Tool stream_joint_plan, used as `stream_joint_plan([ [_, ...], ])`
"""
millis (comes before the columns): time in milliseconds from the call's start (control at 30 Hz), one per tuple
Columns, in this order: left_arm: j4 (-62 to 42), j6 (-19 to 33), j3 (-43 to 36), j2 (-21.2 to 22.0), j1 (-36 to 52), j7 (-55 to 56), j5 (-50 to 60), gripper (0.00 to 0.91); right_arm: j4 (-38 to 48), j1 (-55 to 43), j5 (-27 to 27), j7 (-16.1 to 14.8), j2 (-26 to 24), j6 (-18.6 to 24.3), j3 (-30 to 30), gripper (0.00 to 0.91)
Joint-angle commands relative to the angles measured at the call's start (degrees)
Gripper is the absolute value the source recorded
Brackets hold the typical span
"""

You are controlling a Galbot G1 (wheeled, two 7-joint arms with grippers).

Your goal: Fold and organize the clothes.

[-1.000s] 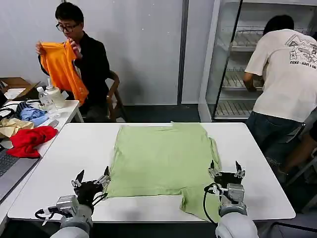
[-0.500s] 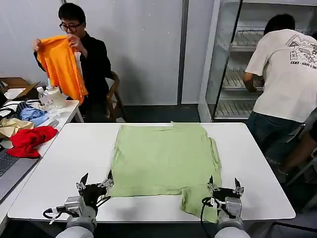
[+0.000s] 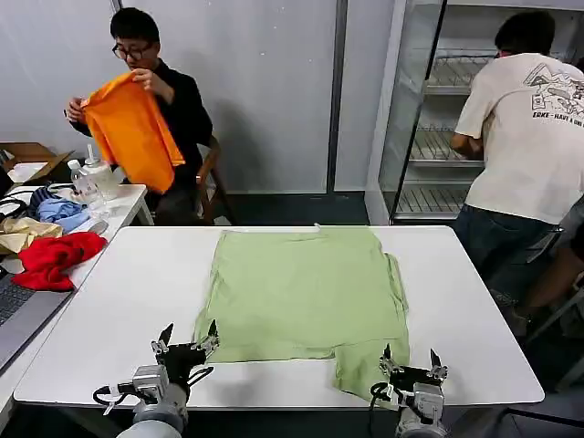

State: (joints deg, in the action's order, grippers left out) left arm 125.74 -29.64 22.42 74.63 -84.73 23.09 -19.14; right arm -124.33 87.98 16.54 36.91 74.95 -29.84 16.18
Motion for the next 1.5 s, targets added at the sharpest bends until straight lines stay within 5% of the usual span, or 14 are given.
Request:
stream_joint_plan([
  [33, -1.2, 0.1, -0.7, 0.2, 0.5, -0.1, 0.5, 0.907, 0.5, 0.9, 0.2, 0.1, 0.1, 0.3, 0.1, 0.907],
  [567, -1.5, 0.3, 0.4, 0.2, 0.4, -0.5, 0.5, 0.907, 3.4, -0.8, 2.0, -2.1, 0.1, 3.3, -0.6, 0.907],
  [1500, -2.0, 0.6, 0.6, 0.2, 0.2, -0.7, 0.3, 0.907, 5.7, -0.5, 8.7, -0.8, 1.3, 5.7, 0.1, 0.907],
])
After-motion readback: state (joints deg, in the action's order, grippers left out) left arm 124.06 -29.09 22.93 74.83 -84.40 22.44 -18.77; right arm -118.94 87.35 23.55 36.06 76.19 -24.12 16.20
